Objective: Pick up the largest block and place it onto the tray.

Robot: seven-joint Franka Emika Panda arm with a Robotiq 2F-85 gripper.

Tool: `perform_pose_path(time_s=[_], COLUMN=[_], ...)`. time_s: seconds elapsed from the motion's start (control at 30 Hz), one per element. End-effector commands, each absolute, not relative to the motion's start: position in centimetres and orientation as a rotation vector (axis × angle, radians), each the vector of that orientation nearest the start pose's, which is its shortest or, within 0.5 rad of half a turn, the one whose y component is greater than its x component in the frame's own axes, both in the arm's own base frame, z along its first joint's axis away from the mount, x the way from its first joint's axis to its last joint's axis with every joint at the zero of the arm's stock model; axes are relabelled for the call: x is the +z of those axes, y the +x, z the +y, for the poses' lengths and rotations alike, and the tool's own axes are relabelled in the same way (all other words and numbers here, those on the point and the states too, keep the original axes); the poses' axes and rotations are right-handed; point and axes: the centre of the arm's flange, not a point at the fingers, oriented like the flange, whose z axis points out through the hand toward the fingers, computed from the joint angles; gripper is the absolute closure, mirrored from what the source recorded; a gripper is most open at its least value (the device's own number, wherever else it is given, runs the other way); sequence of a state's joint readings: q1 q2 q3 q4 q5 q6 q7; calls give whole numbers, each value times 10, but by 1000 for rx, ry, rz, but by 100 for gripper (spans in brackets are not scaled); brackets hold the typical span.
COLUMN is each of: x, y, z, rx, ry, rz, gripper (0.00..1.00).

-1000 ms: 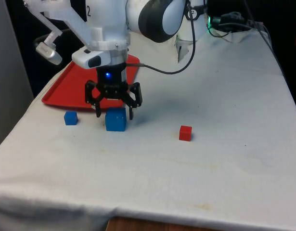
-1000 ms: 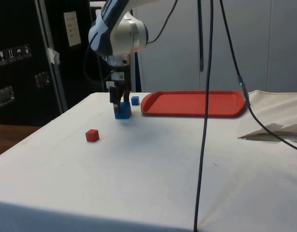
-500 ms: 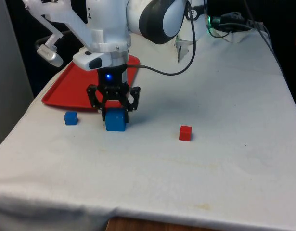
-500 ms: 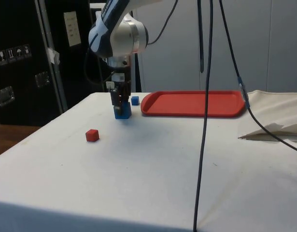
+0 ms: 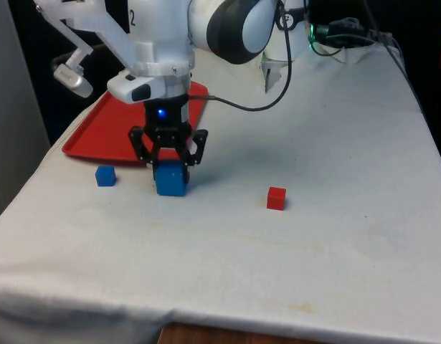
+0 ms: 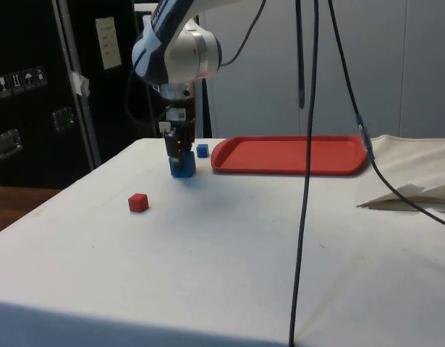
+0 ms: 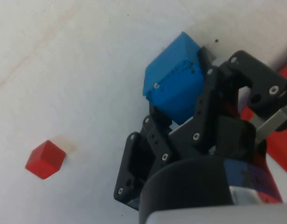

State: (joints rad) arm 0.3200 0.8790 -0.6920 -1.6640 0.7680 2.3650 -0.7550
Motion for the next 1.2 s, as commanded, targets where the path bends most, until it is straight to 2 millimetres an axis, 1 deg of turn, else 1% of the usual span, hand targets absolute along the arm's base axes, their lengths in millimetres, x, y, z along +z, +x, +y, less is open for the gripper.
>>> perform_pose_path(time_s=[0.0, 0.27, 0.3, 0.33, 0.43, 0.6, 0.63, 0.67, 0.8, 0.83, 0.87, 1.0, 1.13, 1.17], x=[192, 214, 210, 217, 228, 242, 239, 248, 258, 264, 258, 275, 286, 284], y=[657, 658, 659, 658, 660, 660, 661, 660, 660, 660, 661, 660, 658, 660], z=[-186, -187, -187, -188, -188, -191, -191, -193, -194, -194, -194, -196, -199, -198], rx=[-157, -171, -177, -174, -189, -200, -209, -205, -213, -216, -225, -226, -234, -239], ry=[-3156, -3161, -3153, -3161, -3163, -3157, -3154, -3156, -3154, -3154, -3149, -3154, -3156, -3149], rz=[-63, -52, -58, -51, -53, -58, -58, -63, -66, -70, -68, -71, -76, -78], gripper=[99, 99, 99, 99, 99, 99, 99, 99, 99, 99, 99, 99, 99, 99])
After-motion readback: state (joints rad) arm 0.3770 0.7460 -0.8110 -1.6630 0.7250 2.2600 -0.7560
